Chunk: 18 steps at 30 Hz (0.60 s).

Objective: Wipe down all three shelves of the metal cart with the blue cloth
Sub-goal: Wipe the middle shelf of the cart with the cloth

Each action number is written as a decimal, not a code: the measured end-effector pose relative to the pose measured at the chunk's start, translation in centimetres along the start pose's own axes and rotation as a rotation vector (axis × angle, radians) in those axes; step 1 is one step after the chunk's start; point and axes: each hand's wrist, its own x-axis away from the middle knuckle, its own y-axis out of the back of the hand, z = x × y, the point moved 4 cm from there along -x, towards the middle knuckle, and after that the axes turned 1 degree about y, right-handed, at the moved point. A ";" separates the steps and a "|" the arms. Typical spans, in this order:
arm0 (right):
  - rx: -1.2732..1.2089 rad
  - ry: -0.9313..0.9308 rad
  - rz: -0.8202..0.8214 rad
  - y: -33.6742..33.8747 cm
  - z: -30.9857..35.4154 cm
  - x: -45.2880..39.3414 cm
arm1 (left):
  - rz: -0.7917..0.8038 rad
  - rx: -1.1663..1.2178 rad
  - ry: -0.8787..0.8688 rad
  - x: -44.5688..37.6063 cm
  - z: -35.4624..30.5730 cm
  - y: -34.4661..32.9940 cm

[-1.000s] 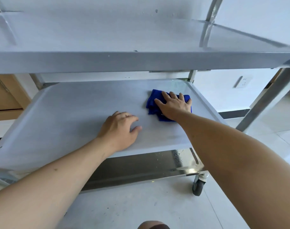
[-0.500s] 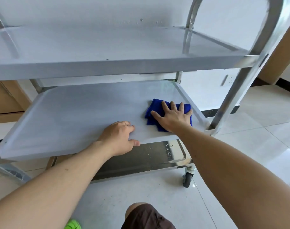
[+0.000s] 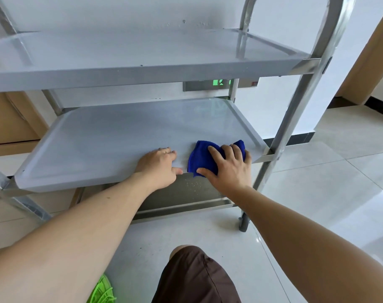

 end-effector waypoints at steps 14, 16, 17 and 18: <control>-0.292 -0.181 0.087 -5.6 -0.5 9.3 | -0.253 0.081 0.005 -0.5 -1.9 -0.9; -0.290 -0.216 0.129 -6.9 -0.8 10.1 | -0.485 0.038 -0.104 1.2 -3.1 -1.2; -0.287 -0.218 0.142 -7.5 -0.9 10.2 | -0.583 0.048 -0.179 2.0 -3.6 -1.8; -0.285 -0.212 0.158 -8.0 -0.9 10.3 | -0.643 0.067 -0.270 2.9 -4.1 -2.5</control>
